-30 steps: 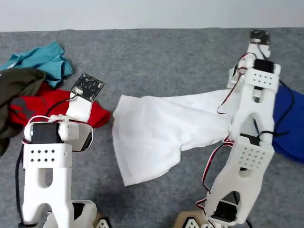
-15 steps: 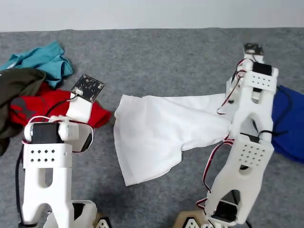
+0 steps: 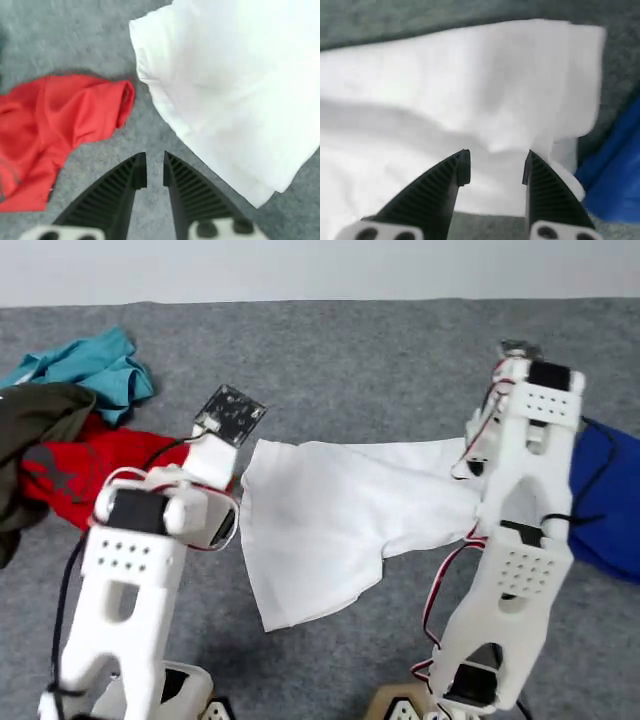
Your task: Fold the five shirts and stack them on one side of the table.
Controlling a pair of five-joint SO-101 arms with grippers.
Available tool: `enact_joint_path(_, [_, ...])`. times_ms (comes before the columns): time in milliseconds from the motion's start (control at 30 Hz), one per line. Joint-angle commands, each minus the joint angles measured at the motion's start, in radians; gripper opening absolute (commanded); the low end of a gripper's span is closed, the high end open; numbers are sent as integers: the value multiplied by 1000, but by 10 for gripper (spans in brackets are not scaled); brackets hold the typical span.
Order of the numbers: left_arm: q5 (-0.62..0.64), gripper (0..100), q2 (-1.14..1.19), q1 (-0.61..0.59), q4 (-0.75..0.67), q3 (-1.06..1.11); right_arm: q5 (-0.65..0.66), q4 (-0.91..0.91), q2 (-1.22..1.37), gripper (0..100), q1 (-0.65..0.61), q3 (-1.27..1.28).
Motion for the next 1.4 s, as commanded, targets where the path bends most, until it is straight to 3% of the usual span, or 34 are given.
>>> enact_joint_path(0, [15,70,91,5,25,-59,14,68,-88,187,-59,-54])
enact_joint_path(300, [-58,70,196,8,86,-101,37,90,-133,187,-73,-49])
enact_joint_path(500, [-61,70,212,8,87,-97,153,79,-177,190,16,-49])
enact_joint_path(700, [-61,70,212,8,87,-96,160,87,-166,188,102,-49])
enact_joint_path(1033, [-64,72,215,14,86,-94,158,90,-173,187,21,34])
enact_joint_path(1367, [-150,73,215,150,100,36,226,90,-410,187,87,190])
